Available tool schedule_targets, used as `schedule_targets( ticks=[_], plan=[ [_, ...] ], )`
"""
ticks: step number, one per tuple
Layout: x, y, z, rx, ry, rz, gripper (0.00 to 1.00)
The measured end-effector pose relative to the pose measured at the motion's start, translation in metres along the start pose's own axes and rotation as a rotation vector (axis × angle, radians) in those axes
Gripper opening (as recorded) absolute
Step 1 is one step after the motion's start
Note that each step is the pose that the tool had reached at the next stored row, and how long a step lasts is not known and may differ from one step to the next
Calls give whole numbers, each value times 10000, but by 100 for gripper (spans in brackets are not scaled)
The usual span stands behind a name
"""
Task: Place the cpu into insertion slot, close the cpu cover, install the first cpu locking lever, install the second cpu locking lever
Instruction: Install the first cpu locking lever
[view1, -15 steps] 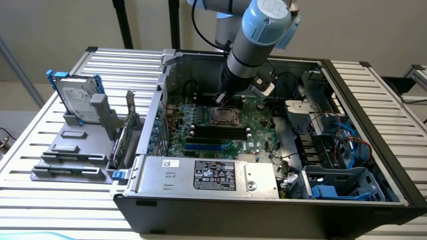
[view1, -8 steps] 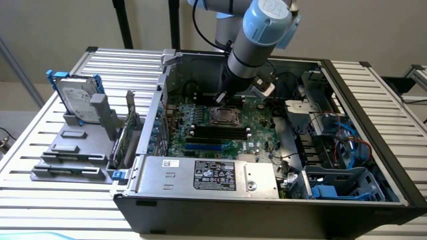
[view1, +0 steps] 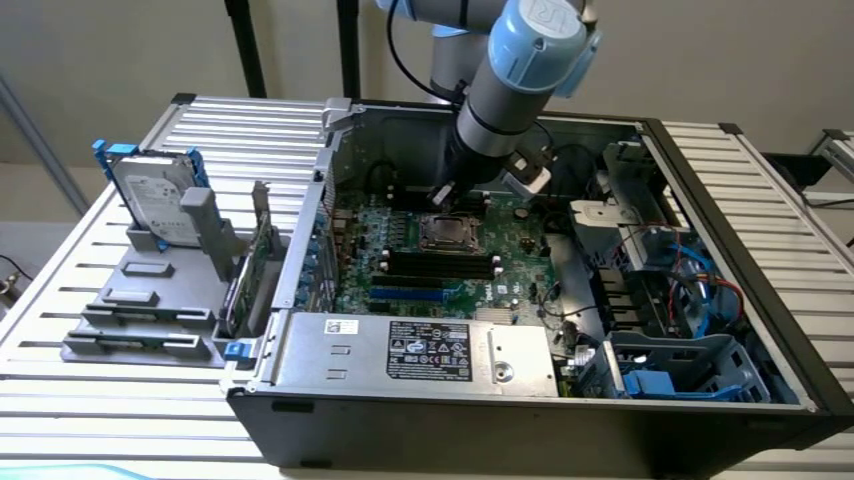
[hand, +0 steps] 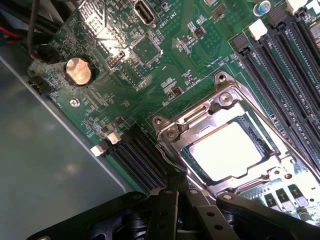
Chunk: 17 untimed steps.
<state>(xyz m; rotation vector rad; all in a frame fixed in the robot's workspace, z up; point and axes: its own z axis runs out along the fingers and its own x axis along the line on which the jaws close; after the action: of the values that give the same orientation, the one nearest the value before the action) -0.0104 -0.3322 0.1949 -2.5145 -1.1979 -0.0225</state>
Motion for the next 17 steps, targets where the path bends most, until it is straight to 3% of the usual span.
schedule_targets(
  ticks=[7,17],
  plan=[
    [-4,3,-2,43,-16,40,11],
    [-59,-33,0,96,46,30,11]
  ],
)
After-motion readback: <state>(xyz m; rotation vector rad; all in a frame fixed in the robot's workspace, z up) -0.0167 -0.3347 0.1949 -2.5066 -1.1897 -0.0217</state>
